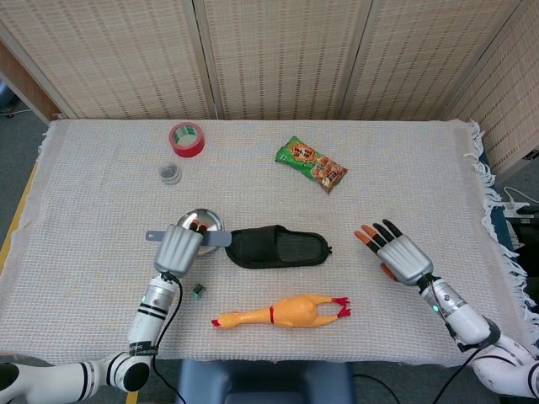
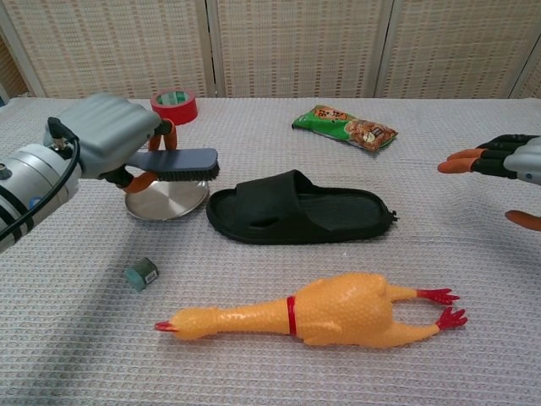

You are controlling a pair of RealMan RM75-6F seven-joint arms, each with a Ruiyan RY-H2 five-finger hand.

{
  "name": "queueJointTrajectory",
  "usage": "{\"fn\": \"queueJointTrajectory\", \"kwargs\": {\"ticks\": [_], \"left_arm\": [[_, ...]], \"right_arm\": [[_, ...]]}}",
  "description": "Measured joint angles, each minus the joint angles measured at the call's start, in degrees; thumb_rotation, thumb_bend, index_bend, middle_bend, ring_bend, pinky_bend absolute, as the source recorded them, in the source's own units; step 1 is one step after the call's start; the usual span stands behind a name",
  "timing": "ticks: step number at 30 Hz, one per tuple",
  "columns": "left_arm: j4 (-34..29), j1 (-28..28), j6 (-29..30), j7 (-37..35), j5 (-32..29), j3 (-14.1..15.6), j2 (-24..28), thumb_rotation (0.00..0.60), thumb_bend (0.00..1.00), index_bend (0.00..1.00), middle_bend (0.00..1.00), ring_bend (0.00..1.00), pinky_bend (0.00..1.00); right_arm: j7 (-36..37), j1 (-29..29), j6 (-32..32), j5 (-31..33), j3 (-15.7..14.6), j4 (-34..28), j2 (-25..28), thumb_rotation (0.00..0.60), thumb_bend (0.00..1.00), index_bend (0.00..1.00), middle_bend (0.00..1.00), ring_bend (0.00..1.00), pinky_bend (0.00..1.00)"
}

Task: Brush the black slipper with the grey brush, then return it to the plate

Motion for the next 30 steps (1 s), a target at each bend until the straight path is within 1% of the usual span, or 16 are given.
{"fn": "queueJointTrajectory", "kwargs": {"ticks": [5, 10, 14, 18, 24, 30], "left_arm": [[2.1, -2.3, -1.1, 1.4, -2.8, -2.2, -2.6, 0.6, 0.73, 0.77, 0.88, 0.87, 1.0], [3.7, -3.8, -1.7, 2.4, -3.9, -2.9, -4.2, 0.6, 0.72, 0.77, 0.88, 0.87, 1.0], [3.5, -4.5, -1.5, 3.4, -4.5, -2.7, -5.5, 0.6, 0.72, 0.77, 0.88, 0.87, 1.0], [3.5, -5.2, -1.5, 3.5, -4.9, -2.5, -6.9, 0.6, 0.72, 0.77, 0.88, 0.87, 1.0], [6.4, -6.5, -2.0, 3.3, -4.8, -2.1, -9.2, 0.6, 0.71, 0.77, 0.88, 0.87, 1.0], [10.3, -7.4, -2.0, 3.1, -3.9, -1.5, -10.8, 0.6, 0.71, 0.77, 0.88, 0.87, 1.0]], "right_arm": [[-3.0, 2.2, -2.7, 0.7, -0.2, 1.5, -2.9, 0.6, 0.48, 0.0, 0.0, 0.0, 0.0], [-4.8, 3.2, -3.8, 0.9, -0.5, 2.2, -4.2, 0.6, 0.52, 0.02, 0.0, 0.0, 0.0], [-7.2, 4.7, -5.2, 1.9, -0.6, 3.7, -6.7, 0.6, 0.53, 0.03, 0.0, 0.0, 0.0], [-8.7, 5.6, -6.0, 2.2, -1.1, 4.5, -7.9, 0.6, 0.55, 0.03, 0.0, 0.0, 0.0], [-11.7, 6.5, -7.1, 3.1, -1.8, 5.7, -9.6, 0.6, 0.55, 0.04, 0.0, 0.0, 0.0], [-13.2, 6.9, -6.8, 3.7, -2.4, 5.3, -10.1, 0.6, 0.55, 0.04, 0.0, 0.0, 0.0]]}}
